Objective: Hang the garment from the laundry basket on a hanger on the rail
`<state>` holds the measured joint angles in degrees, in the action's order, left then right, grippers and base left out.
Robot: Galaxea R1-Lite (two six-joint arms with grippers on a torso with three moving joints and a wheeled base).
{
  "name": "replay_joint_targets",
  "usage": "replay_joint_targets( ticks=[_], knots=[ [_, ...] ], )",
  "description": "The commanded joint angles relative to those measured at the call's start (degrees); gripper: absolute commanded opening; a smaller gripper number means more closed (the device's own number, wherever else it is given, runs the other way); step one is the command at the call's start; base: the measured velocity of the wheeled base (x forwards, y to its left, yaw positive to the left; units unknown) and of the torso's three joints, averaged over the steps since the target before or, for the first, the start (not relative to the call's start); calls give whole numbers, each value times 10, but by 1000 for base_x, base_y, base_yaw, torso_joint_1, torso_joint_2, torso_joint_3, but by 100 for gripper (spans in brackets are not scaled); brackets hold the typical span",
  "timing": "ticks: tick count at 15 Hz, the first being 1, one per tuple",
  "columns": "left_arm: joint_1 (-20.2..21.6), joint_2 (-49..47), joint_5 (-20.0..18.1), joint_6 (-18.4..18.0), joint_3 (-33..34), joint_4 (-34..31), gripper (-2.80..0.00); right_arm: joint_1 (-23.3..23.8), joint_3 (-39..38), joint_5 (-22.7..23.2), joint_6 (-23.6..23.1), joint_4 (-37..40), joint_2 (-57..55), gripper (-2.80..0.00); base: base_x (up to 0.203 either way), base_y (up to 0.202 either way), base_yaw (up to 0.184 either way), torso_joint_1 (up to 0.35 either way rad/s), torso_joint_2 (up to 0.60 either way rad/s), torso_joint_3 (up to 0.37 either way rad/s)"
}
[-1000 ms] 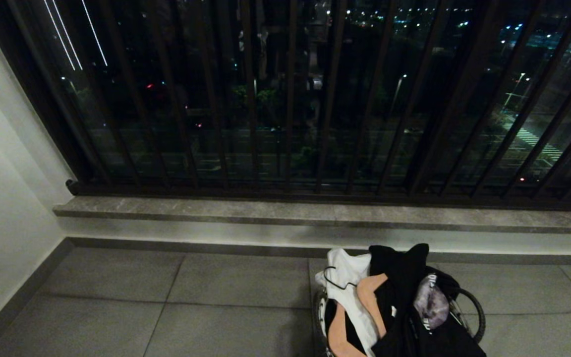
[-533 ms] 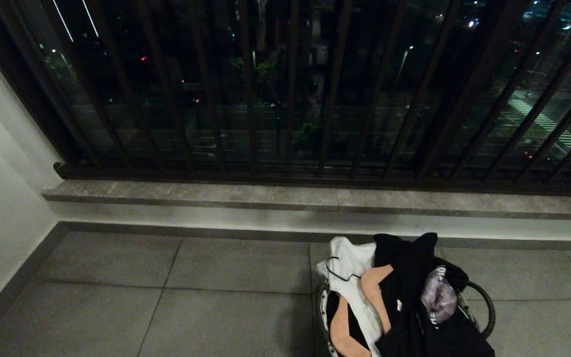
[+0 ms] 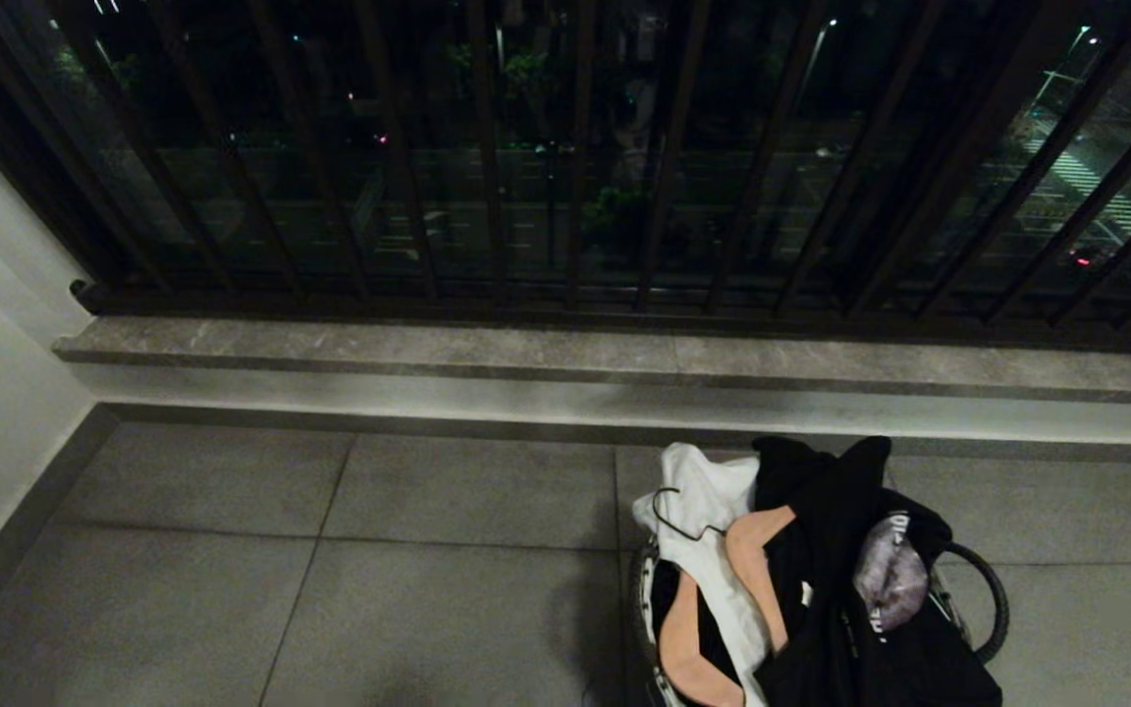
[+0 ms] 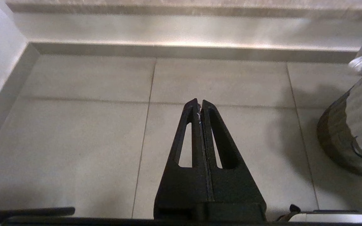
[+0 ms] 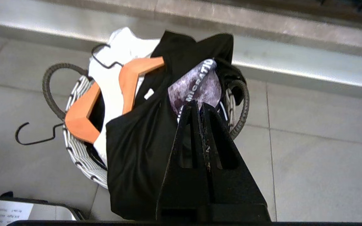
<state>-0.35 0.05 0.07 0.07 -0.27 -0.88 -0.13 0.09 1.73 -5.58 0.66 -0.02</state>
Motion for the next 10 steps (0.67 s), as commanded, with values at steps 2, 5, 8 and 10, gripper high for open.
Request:
replay_joint_targets(
  ticks=[2,5,8,10],
  knots=[
    [0,0,0,0,0,0,-280,0,0,0,0,0,-1,-280,0,0,0,4,0,-199],
    [0,0,0,0,0,0,-280,0,0,0,0,0,-1,-280,0,0,0,4,0,-194],
    [0,0,0,0,0,0,-280,0,-1,0,-3,0,-1,-280,0,0,0,1,2,-200],
    [0,0,0,0,0,0,-280,0,-1,0,-3,0,-1,-280,0,0,0,5,5,-202]
  ],
)
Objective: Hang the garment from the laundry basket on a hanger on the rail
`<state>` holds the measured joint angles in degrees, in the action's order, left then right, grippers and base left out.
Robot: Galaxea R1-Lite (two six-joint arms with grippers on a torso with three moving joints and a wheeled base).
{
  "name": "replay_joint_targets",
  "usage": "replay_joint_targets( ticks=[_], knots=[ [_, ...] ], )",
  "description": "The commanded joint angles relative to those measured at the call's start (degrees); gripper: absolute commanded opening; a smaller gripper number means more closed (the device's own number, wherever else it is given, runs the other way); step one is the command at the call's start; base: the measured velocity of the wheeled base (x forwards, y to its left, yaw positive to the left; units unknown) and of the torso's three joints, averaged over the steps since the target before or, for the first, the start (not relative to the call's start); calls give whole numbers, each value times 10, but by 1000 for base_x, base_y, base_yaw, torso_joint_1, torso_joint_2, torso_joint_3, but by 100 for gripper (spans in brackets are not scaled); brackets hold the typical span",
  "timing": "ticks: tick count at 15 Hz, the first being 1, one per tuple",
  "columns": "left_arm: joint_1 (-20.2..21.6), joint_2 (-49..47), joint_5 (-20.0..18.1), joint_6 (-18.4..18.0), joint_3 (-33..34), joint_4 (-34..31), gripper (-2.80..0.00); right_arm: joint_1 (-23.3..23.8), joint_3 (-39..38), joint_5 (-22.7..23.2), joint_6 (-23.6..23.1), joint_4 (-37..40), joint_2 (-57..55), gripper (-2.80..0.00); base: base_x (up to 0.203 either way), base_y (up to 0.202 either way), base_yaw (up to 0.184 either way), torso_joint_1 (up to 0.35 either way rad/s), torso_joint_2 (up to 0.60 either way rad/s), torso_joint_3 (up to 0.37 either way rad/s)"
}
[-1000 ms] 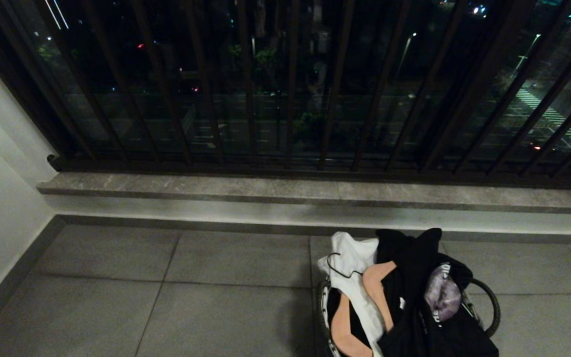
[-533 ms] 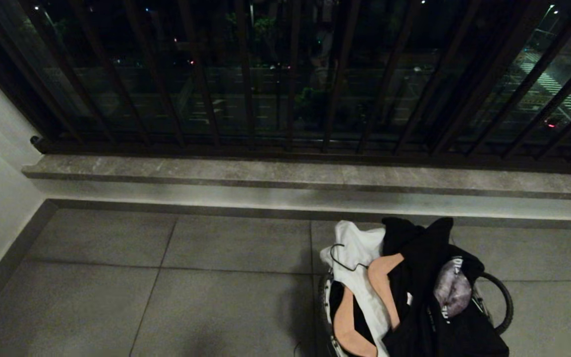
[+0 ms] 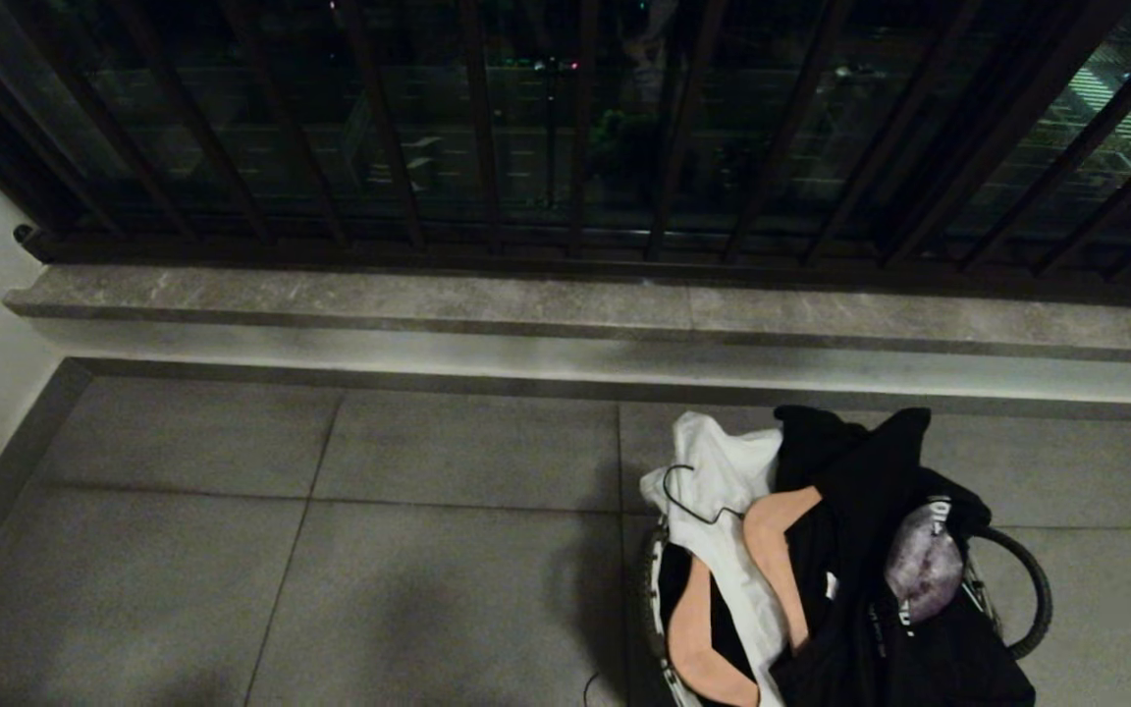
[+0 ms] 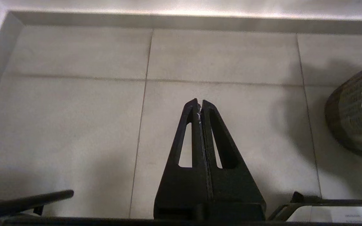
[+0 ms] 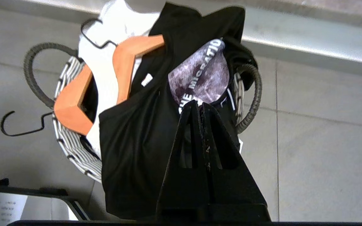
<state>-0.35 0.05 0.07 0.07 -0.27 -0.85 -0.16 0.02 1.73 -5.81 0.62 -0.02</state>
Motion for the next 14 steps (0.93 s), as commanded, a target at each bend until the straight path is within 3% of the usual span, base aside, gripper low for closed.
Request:
replay_joint_targets(
  ticks=[1,6,8,11,14],
  knots=[
    [0,0,0,0,0,0,-280,0,0,0,0,0,-1,-280,0,0,0,4,2,-198],
    [0,0,0,1,3,9,-280,-1,15,0,-1,12,-4,-280,0,0,0,2,3,-194],
    [0,0,0,1,3,9,-280,-1,90,11,0,52,-53,-280,0,0,0,5,4,-78],
    [0,0,0,1,3,9,-280,-3,224,36,-9,139,-261,-280,0,0,0,1,1,-10],
    [0,0,0,1,3,9,-280,-13,315,95,-26,177,-499,-280,0,0,0,0,0,0]
  ],
)
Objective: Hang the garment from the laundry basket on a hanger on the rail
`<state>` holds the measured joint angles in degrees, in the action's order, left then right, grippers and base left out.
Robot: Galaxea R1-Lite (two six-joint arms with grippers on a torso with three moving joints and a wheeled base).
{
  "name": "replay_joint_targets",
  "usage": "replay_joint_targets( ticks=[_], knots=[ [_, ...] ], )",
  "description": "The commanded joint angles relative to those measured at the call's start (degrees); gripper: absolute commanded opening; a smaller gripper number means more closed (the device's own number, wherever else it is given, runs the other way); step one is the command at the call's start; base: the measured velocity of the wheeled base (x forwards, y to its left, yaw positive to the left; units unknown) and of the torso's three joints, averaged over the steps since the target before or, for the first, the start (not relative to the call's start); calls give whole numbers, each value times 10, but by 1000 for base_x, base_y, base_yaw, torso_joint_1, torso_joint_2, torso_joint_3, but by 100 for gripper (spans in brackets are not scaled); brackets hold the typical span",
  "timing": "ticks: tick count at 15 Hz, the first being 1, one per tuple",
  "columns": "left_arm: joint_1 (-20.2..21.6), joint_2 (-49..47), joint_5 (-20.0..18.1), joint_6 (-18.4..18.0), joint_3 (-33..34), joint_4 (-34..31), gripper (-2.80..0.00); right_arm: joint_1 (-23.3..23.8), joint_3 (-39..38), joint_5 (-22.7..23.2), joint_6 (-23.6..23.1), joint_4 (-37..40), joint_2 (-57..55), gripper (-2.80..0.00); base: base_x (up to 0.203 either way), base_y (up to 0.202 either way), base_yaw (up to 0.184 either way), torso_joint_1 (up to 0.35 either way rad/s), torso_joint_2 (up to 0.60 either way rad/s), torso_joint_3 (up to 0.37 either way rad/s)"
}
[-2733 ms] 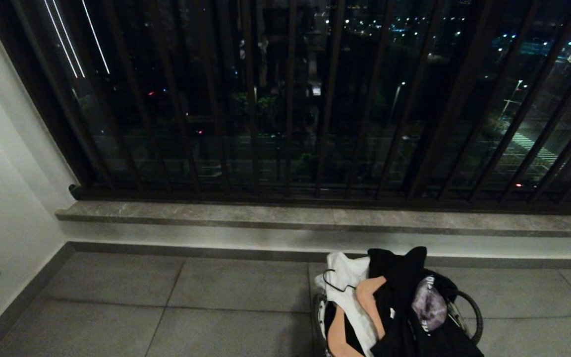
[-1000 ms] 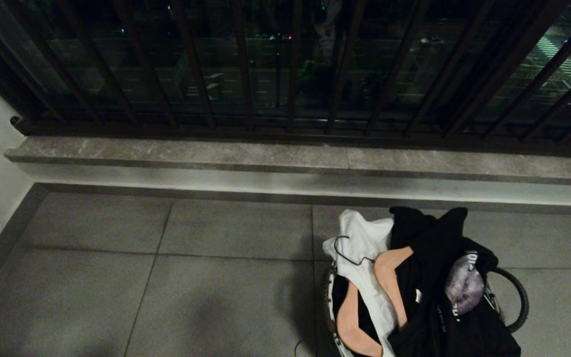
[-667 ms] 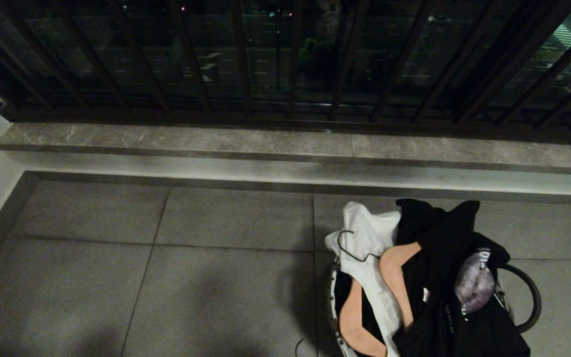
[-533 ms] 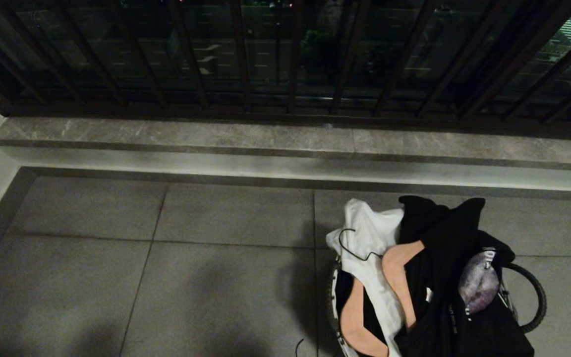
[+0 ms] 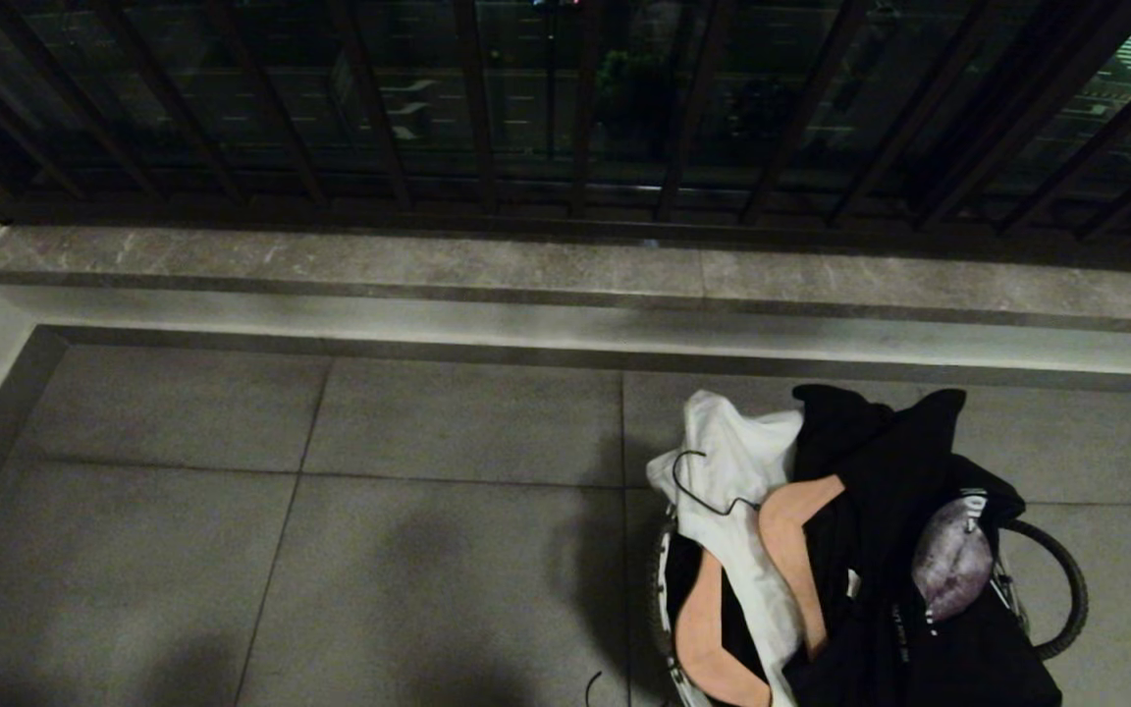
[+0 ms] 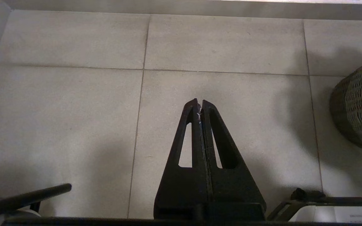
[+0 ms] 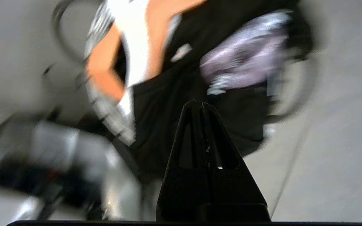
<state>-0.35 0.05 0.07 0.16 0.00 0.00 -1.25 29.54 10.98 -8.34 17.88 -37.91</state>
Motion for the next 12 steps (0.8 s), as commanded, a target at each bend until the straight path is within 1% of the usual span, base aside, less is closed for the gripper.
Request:
replay_joint_targets(
  ticks=[1,2,3,4,6,7,9,10,12],
  knots=[
    [0,0,0,0,0,0,-280,-13,39,18,-1,0,-197,-280,0,0,0,0,0,0],
    [0,0,0,0,0,0,-280,-27,54,26,6,-12,-261,-280,0,0,0,0,0,0],
    [-1,0,0,0,0,0,-280,-53,68,18,23,-34,-323,-280,0,0,0,0,0,0],
    [0,0,0,0,0,0,-280,-86,77,-2,44,-61,-372,-280,0,0,0,0,0,0],
    [0,0,0,0,0,0,-280,-163,85,-59,87,-128,-451,-280,0,0,0,0,0,0],
    [0,0,0,0,0,0,-280,-181,87,-95,99,-160,-484,-280,0,0,0,0,0,0],
    [0,0,0,0,0,0,-280,-201,86,-160,110,-216,-533,-280,0,0,0,0,0,0],
    [0,0,0,0,0,0,-280,-208,82,-181,112,-237,-546,0,0,0,0,0,0,0],
    [0,0,0,0,0,0,-280,-212,73,-204,113,-259,-570,0,0,0,0,0,0,0]
  ],
)
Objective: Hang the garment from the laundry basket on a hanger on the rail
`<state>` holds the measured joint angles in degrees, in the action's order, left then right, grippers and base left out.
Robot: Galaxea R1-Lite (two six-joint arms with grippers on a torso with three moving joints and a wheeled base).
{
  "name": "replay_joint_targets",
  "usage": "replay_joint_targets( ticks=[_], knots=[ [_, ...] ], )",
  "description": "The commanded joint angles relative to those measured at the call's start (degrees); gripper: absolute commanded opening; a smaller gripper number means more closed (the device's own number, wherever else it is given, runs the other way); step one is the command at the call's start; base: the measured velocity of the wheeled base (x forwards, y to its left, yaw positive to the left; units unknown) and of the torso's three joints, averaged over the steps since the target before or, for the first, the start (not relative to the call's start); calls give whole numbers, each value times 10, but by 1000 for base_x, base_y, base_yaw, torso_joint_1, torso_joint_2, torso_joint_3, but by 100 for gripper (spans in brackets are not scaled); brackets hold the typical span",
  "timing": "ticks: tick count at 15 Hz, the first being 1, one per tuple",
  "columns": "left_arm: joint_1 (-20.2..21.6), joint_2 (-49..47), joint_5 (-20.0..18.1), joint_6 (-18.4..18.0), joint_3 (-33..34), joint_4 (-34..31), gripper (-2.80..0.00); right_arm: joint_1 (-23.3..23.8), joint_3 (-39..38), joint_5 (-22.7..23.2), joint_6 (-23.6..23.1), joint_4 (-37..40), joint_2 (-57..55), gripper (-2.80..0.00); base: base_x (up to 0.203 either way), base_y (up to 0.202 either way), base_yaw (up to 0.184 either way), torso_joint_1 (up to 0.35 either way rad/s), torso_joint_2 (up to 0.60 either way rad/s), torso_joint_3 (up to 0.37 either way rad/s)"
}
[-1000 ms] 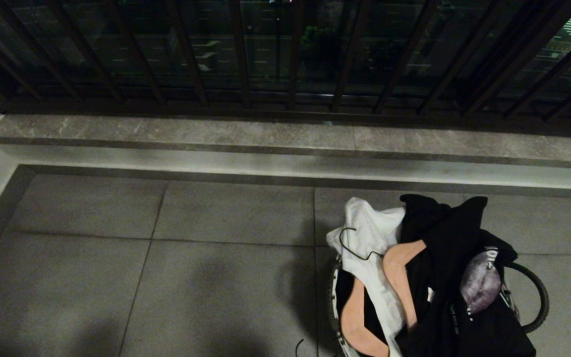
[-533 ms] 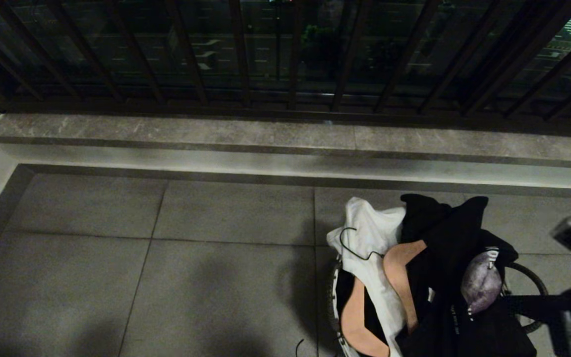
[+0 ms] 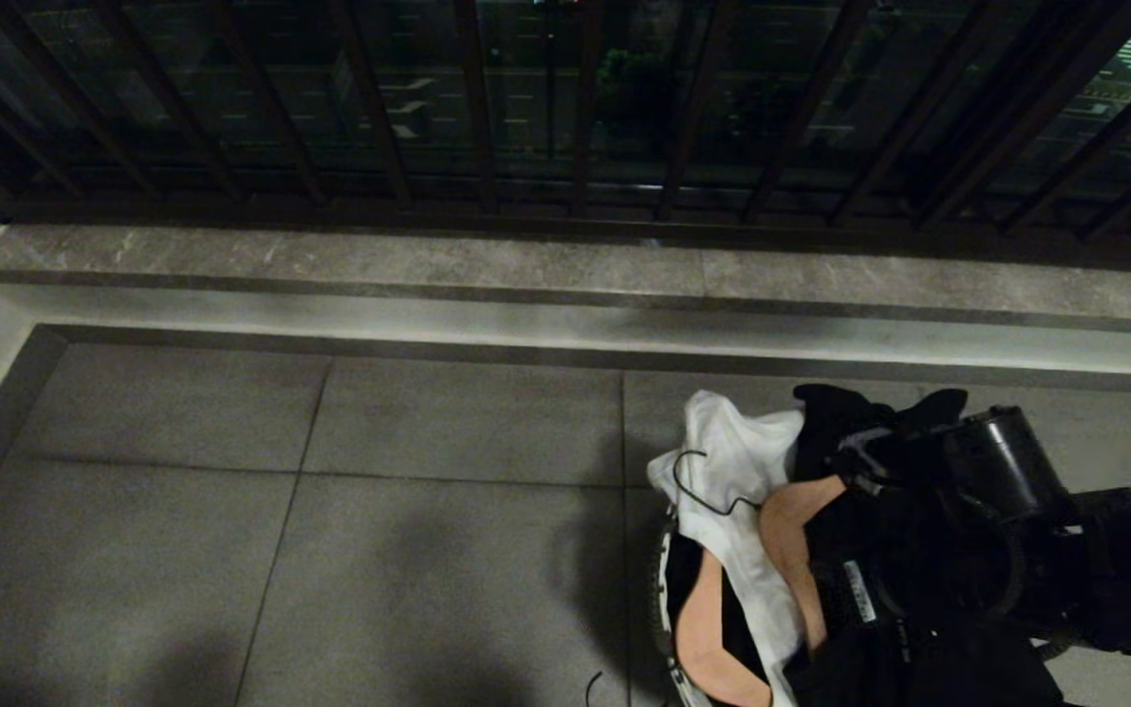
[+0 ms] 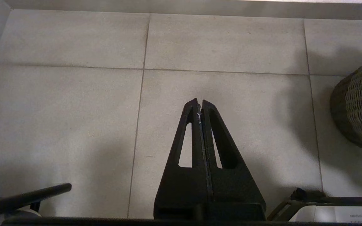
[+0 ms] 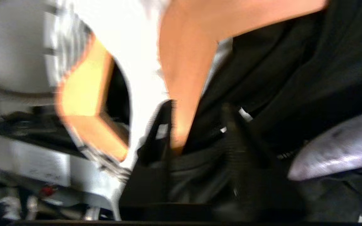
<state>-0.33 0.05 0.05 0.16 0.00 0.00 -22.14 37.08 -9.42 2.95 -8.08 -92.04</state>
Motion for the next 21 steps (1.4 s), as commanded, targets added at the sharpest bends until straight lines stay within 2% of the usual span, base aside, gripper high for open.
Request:
replay_joint_targets(
  ticks=[1,4,10,14,16,17,21],
  knots=[
    [0,0,0,0,0,0,-280,-4,-5,-7,0,-19,-44,0,0,0,0,0,0,0],
    [0,0,0,0,0,0,-280,-4,-10,-21,0,-67,-81,0,0,0,0,0,0,0],
    [0,0,0,0,0,0,-280,-26,-15,-25,3,-72,-88,0,0,0,0,0,0,0],
    [0,0,0,0,0,0,-280,-40,-10,-26,21,-74,-113,0,0,0,0,0,0,0],
    [0,0,0,0,0,0,-280,-40,-10,-29,22,-99,-131,0,0,0,0,0,0,0],
    [-1,0,0,0,0,0,-280,-40,-10,-35,22,-108,-137,-280,0,0,0,0,0,0],
    [-1,0,0,0,0,0,-280,-40,-12,-37,23,-110,-152,-280,0,0,0,0,0,0]
  ],
)
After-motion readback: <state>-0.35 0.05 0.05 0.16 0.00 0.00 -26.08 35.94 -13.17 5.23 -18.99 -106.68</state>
